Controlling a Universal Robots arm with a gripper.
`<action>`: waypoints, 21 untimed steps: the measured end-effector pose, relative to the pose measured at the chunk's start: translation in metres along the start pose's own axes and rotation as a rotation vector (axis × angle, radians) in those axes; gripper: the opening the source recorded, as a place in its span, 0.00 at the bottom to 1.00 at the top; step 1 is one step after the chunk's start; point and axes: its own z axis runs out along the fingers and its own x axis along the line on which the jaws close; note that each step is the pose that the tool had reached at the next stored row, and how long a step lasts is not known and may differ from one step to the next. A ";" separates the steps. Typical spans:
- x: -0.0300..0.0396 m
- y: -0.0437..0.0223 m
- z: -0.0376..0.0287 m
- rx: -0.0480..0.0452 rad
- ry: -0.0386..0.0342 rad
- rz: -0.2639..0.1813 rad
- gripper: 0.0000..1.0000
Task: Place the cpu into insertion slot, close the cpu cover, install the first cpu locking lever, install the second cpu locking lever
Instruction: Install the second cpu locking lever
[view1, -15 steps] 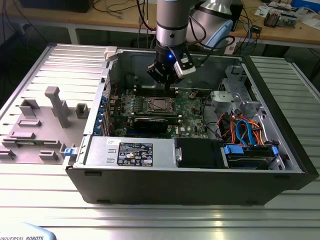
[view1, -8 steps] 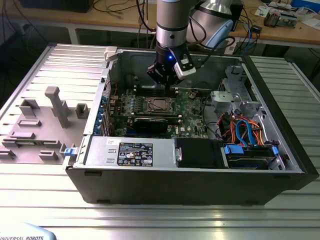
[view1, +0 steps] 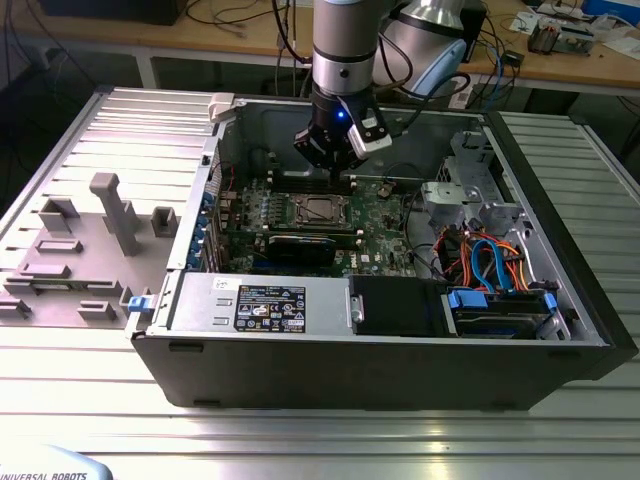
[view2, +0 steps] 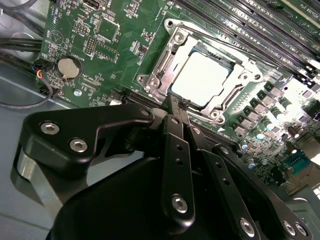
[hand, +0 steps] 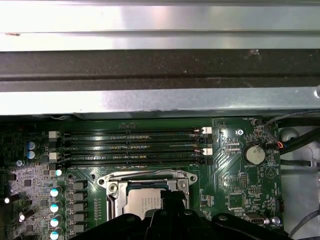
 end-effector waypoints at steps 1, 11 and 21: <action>0.0000 -0.0003 0.0000 0.0000 0.0000 0.000 0.11; -0.0002 -0.0078 -0.0002 0.0010 0.0000 0.000 0.11; -0.0005 -0.0111 -0.0049 0.0185 -0.0005 -0.001 0.11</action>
